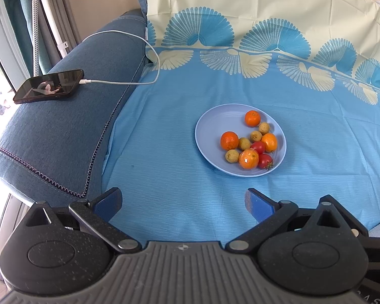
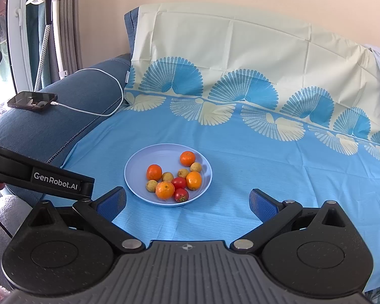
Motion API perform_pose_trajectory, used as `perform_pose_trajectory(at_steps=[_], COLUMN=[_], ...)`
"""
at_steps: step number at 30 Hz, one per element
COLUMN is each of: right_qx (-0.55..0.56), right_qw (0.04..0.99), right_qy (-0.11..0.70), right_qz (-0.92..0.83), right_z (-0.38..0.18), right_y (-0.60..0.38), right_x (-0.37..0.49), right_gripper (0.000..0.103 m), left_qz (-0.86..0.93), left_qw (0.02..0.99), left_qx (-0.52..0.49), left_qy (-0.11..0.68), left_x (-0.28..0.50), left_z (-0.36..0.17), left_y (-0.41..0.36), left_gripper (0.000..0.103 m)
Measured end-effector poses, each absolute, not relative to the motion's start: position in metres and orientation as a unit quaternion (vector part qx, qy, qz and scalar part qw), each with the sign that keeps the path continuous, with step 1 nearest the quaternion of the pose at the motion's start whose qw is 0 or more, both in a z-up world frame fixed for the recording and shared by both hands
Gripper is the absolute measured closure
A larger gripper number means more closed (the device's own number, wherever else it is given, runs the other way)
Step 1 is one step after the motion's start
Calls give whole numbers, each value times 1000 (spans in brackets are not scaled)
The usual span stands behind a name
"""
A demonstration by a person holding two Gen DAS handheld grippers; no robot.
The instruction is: Organize fruits
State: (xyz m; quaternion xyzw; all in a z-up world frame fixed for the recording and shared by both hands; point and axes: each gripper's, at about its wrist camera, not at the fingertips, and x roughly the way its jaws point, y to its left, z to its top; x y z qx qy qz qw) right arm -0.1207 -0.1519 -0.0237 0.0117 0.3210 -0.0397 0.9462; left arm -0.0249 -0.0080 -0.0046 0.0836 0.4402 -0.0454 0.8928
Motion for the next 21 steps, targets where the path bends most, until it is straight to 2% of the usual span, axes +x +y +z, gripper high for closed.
perform_pose_trajectory(at_steps=[21], right_qx=[12], right_qw=[946], right_qy=[321], right_qz=[-40], right_z=[-24], right_y=[-152], right_x=[-120], right_gripper=[1], left_qz=[-46], left_qw=[893], left_qx=[85], left_qy=[439], left_x=[-24], left_z=[-5], left_y=[-8], left_gripper=[0])
